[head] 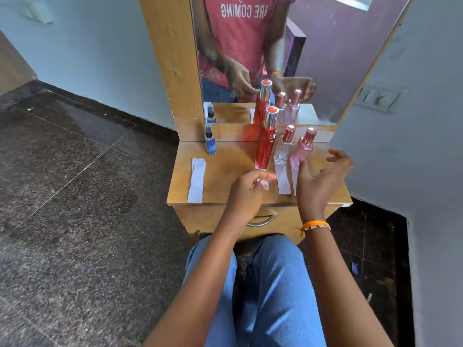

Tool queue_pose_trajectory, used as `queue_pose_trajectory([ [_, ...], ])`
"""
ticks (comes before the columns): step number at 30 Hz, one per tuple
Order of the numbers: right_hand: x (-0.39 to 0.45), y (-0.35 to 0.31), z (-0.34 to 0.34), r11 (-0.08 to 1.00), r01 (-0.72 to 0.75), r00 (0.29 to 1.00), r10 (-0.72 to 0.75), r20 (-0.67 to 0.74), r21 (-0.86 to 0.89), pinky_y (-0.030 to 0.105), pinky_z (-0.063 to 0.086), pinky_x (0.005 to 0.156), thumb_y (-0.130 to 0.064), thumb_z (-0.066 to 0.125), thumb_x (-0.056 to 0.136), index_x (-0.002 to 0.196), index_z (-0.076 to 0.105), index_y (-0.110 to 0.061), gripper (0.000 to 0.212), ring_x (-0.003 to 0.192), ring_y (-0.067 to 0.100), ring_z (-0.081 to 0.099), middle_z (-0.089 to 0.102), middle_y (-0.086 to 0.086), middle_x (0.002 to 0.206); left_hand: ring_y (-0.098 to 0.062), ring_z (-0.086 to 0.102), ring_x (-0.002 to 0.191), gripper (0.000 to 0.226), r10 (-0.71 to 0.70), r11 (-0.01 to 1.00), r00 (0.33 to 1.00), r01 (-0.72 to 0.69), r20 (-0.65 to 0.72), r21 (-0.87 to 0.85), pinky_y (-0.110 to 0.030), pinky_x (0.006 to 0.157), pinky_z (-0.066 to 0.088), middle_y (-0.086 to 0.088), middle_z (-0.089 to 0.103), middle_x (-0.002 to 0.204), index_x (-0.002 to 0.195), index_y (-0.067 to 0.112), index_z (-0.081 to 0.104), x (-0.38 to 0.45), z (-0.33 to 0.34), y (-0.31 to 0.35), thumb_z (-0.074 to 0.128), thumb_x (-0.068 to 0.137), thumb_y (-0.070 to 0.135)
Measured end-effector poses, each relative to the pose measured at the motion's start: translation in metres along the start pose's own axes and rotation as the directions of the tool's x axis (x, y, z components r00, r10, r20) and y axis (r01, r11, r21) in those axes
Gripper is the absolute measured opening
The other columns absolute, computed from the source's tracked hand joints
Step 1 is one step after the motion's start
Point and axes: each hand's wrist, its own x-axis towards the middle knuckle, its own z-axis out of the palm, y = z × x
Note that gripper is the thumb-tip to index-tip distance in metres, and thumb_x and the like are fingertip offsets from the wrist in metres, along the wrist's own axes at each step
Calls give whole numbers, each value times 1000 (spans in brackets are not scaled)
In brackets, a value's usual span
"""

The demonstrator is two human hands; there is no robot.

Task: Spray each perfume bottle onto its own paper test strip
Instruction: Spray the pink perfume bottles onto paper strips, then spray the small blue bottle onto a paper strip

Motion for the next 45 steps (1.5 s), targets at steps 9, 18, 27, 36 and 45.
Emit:
queue_pose_trajectory([
  [9, -64, -53, 42, 951, 171, 756, -295, 584, 258, 19, 38, 66, 0, 61, 79, 91, 55, -17, 22, 74, 10, 52, 57, -6, 85, -6, 54, 86, 25, 69, 963, 930, 31, -361, 266, -18, 74, 38, 3, 65, 107, 98, 21, 66, -2, -61, -16, 53, 86, 4],
  [18, -77, -53, 102, 938, 331, 510, -271, 817, 104, 34, 41, 86, -13, 69, 82, 123, 48, -4, 47, 111, 34, 52, 63, 15, 121, -27, 52, 108, 32, -17, 858, 875, 261, -483, 443, -46, 91, 45, -7, 54, 116, 117, 18, 57, -6, -90, -39, 62, 86, 18],
  [27, -81, -58, 98, 948, 249, 539, -304, 785, 196, 31, 50, 83, 0, 66, 78, 120, 54, -9, 45, 101, 22, 60, 67, 8, 105, -23, 49, 112, 31, -41, 869, 891, 255, -452, 424, -43, 93, 45, -4, 53, 119, 117, 20, 58, -5, -95, -41, 62, 86, 19],
  [36, -84, -67, 93, 919, -239, 700, -61, 711, 314, 19, 53, 71, 2, 73, 75, 111, 46, -19, 50, 76, 13, 61, 60, 3, 102, -24, 51, 106, 30, -77, 893, 893, 260, -444, 367, -45, 90, 47, -2, 53, 111, 112, 20, 59, -4, -97, -39, 65, 83, 20],
  [45, -67, -63, 70, 863, -312, 760, -25, 649, 399, 39, 54, 74, 2, 71, 77, 75, 53, -20, 28, 73, 16, 59, 59, 2, 76, -11, 54, 92, 28, -35, 974, 930, 113, -367, 195, -25, 76, 45, 4, 62, 104, 114, 20, 61, -7, -97, -22, 62, 86, 19],
])
